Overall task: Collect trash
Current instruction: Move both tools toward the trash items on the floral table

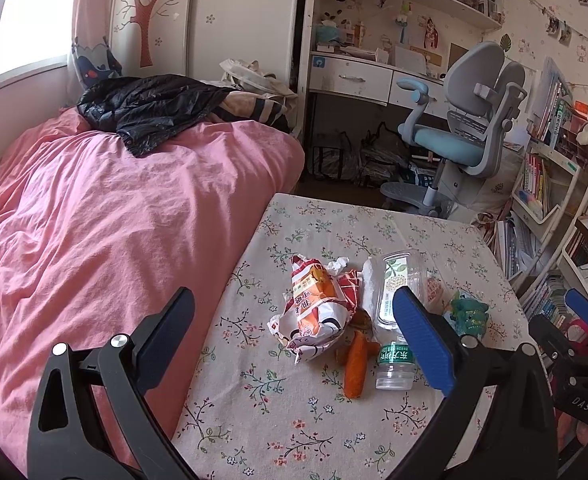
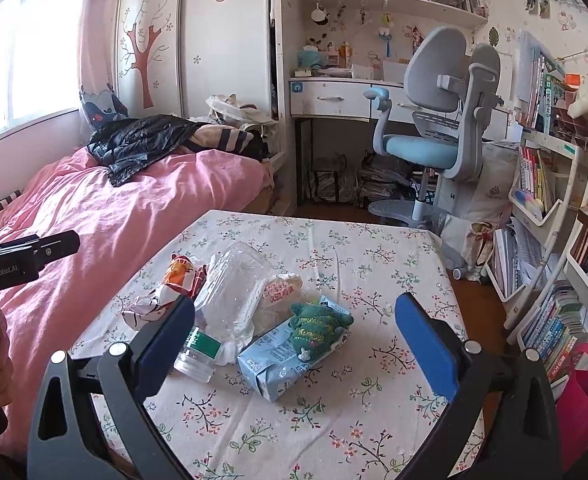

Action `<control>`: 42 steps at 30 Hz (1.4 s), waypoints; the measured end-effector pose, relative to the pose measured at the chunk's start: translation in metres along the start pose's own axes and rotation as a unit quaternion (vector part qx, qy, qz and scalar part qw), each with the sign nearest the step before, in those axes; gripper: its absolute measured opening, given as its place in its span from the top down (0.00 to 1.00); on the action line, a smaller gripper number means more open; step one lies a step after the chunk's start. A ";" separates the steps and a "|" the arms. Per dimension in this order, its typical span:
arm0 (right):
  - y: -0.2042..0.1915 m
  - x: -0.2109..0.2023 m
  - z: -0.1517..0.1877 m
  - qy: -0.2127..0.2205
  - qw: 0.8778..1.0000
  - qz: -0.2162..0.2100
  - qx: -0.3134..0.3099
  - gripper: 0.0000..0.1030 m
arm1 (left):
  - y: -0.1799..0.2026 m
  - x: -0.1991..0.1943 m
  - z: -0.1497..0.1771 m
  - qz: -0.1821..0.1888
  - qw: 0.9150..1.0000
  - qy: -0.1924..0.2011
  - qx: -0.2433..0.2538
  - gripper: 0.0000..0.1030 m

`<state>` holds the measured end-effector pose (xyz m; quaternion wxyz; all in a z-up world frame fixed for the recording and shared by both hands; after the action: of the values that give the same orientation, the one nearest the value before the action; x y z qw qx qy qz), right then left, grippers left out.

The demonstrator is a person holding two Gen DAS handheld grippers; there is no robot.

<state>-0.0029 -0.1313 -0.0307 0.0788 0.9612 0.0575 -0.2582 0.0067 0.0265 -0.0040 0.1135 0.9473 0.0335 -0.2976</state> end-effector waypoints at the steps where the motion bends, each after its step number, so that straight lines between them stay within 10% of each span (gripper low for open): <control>1: 0.000 0.000 0.000 0.001 1.000 0.000 0.001 0.06 | 0.000 0.000 0.000 0.000 1.000 0.000 0.000 0.07; 42: 0.043 0.011 0.011 -0.036 0.996 -0.009 0.077 0.06 | -0.053 0.038 0.009 -0.046 0.997 -0.061 -0.027 0.07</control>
<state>0.0072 -0.1750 -0.0405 0.0044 0.9540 0.0438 -0.2967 0.0264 0.0760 -0.0431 0.1269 0.9216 0.0775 -0.3586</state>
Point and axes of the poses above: each gripper's, at about its wrist camera, not at the fingertips, and x roughly the way its jaws point, y to its right, z to its underside, the point moved 3 cm from there along x, roughly the way its jaws point, and after that the axes turned 8 degrees about -x, right-handed, at the moved point
